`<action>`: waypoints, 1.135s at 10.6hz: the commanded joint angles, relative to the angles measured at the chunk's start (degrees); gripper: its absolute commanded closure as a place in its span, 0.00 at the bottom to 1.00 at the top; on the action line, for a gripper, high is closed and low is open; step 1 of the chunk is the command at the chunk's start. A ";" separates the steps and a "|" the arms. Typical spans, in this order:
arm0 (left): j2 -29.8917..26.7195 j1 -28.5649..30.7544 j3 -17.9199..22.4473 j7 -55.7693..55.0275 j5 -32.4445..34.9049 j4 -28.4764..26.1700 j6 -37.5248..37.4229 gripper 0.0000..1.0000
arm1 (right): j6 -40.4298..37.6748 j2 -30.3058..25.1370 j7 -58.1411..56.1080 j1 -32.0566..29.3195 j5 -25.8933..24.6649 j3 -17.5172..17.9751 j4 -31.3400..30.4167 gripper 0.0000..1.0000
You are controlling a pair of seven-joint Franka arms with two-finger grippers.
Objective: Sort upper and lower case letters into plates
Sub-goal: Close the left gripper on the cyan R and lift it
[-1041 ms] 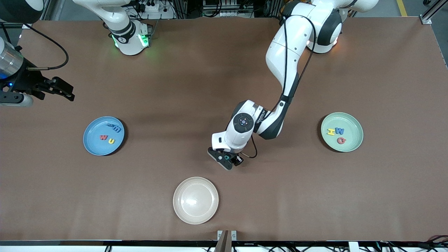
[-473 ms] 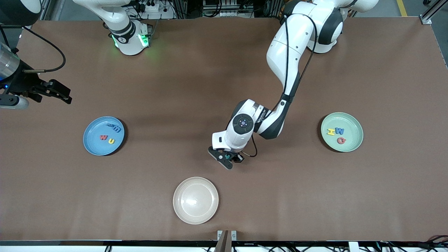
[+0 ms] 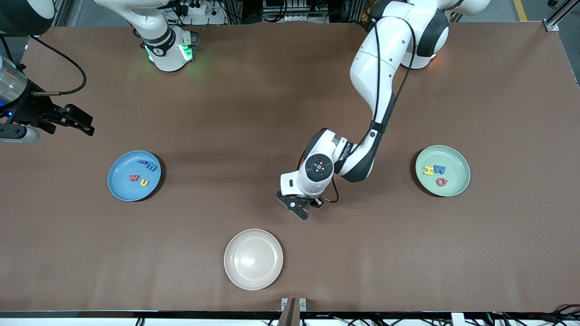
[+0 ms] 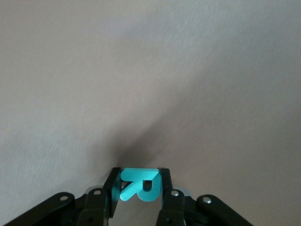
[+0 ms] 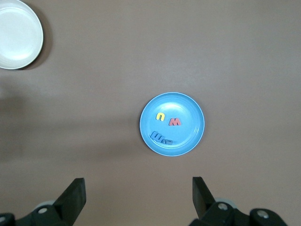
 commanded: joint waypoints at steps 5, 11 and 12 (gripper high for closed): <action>-9.44 8.00 0.38 0.51 -1.03 -2.21 -16.76 0.88 | -3.23 0.77 0.38 0.27 0.06 0.59 3.33 0.00; -19.98 18.56 1.61 -1.85 4.16 -8.78 -28.38 0.88 | -7.02 0.68 0.03 0.80 0.06 0.24 5.08 0.00; -22.79 19.79 1.69 -1.86 4.24 -12.63 -28.38 0.88 | -7.63 0.77 0.03 0.88 0.06 0.24 5.18 0.00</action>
